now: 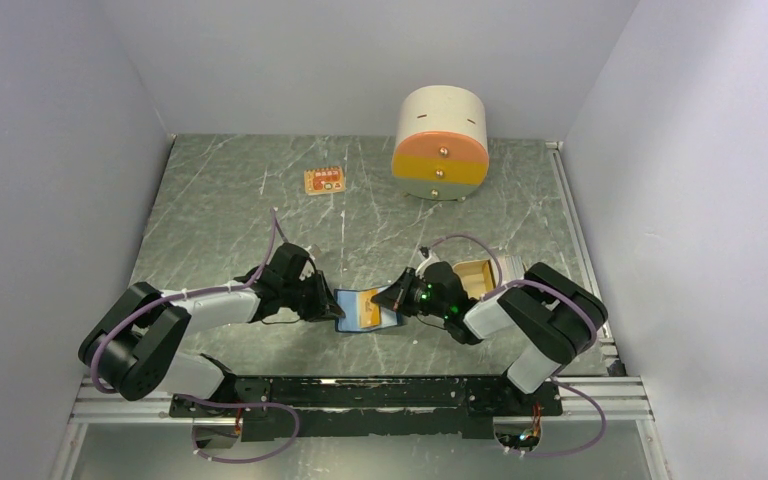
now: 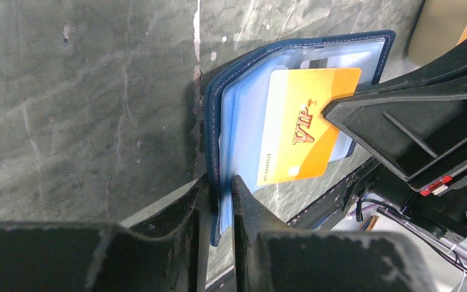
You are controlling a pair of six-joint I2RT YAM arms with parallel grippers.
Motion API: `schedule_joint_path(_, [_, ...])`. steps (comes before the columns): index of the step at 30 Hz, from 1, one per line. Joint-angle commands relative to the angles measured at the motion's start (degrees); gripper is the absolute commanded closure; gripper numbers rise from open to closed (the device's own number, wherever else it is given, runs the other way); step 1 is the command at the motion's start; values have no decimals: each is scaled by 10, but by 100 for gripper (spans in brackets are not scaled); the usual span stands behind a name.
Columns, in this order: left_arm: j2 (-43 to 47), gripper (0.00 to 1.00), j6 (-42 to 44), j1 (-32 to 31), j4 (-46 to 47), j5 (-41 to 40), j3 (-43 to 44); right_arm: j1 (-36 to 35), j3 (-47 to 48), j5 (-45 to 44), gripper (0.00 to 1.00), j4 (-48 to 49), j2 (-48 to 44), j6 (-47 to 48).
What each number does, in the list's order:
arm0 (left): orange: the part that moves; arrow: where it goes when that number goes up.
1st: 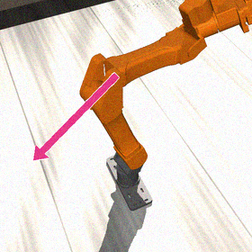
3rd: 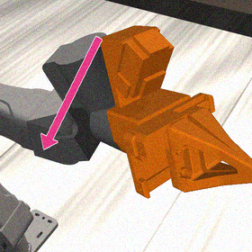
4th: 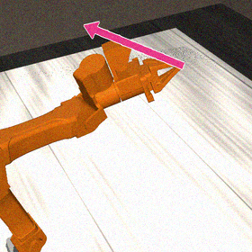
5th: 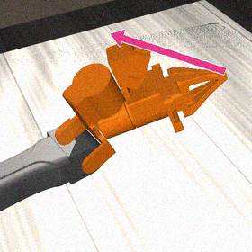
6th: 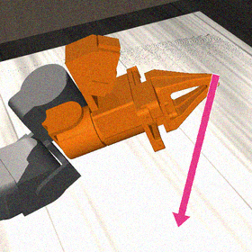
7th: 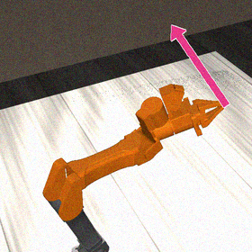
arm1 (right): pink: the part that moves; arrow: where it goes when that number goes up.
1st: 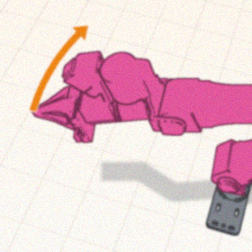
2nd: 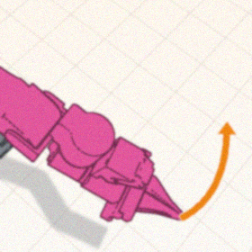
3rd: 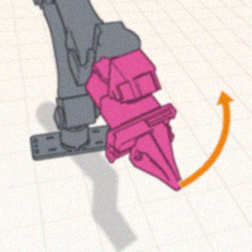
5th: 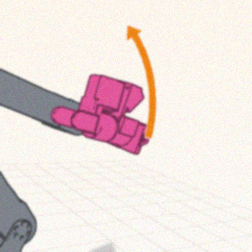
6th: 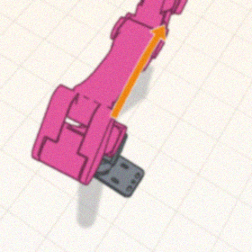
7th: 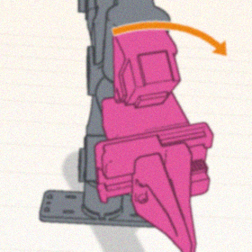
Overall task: Put the credit cards into the card holder
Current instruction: Insert the credit card into the card holder.
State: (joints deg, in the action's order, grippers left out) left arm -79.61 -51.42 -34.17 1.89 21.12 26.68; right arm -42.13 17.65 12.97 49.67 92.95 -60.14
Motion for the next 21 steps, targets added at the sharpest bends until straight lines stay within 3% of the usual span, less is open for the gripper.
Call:
schedule_joint_path(1, [9,78,0,2,11,10,-3,-6,-9,-2,100,23,10,-9])
schedule_joint_path(3, [10,78,0,3,11,11,-2,-7,-4,-5,98,16,11,-6])
schedule_joint_path(7, [13,78,0,3,7,10,-1,-7,15,-9,82,-42,3,5])
schedule_joint_path(12, [21,78,-1,3,2,15,3,-7,86,-86,57,-312,-70,63])
schedule_joint_path(21, [21,79,0,3,7,23,6,-19,128,-87,54,-397,-74,84])
